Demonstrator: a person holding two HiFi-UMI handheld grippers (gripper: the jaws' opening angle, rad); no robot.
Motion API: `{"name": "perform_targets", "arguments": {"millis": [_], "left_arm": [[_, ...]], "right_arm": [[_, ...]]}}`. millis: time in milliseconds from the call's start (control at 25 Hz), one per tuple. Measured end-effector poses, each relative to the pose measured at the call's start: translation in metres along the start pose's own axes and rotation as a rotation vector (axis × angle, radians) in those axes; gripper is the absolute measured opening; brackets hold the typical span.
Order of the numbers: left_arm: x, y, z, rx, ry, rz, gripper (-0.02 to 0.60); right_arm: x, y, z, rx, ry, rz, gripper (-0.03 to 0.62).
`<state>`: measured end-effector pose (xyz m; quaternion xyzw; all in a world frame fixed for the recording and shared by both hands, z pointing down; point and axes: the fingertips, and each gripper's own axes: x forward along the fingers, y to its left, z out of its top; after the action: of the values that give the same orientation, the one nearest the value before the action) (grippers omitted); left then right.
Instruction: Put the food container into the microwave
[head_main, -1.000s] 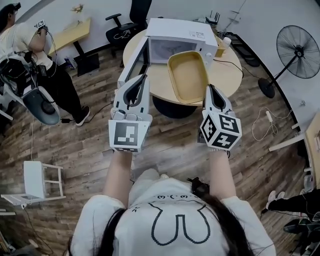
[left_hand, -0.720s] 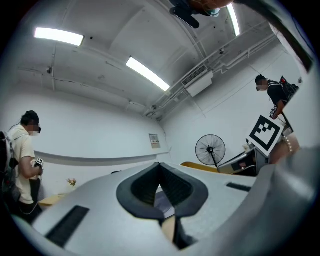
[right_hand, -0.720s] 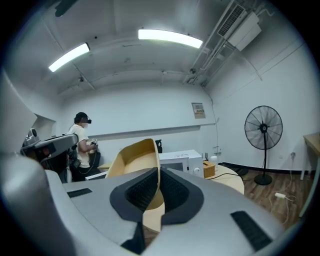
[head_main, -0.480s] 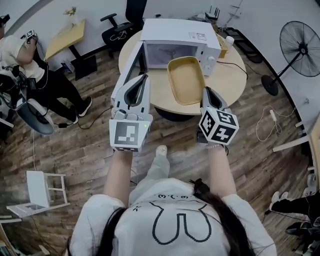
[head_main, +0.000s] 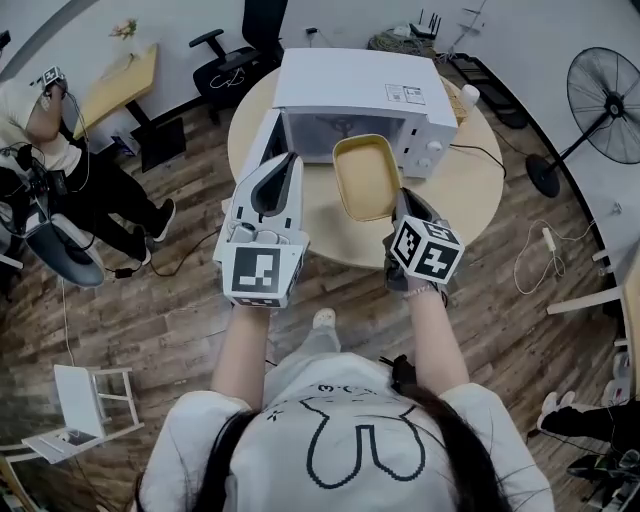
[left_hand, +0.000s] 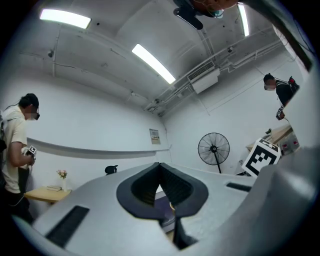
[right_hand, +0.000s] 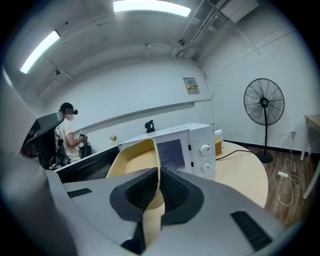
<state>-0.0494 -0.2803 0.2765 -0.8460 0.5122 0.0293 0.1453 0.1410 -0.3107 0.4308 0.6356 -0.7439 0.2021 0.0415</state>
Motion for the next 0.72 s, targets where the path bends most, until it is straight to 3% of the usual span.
{"name": "perform_targets", "arguments": {"millis": [400,720], "left_arm": [[0.071,0.036,-0.024,-0.045,0.008,-0.018,0.008],[0.099,0.054,-0.039,-0.072,0.020,-0.019,0.008]], "right_arm": [[0.093,-0.022,-0.013,0.073,0.119,-0.036,0.037],[0.140,-0.030,-0.021,0.113,0.169,-0.062,0.038]]}}
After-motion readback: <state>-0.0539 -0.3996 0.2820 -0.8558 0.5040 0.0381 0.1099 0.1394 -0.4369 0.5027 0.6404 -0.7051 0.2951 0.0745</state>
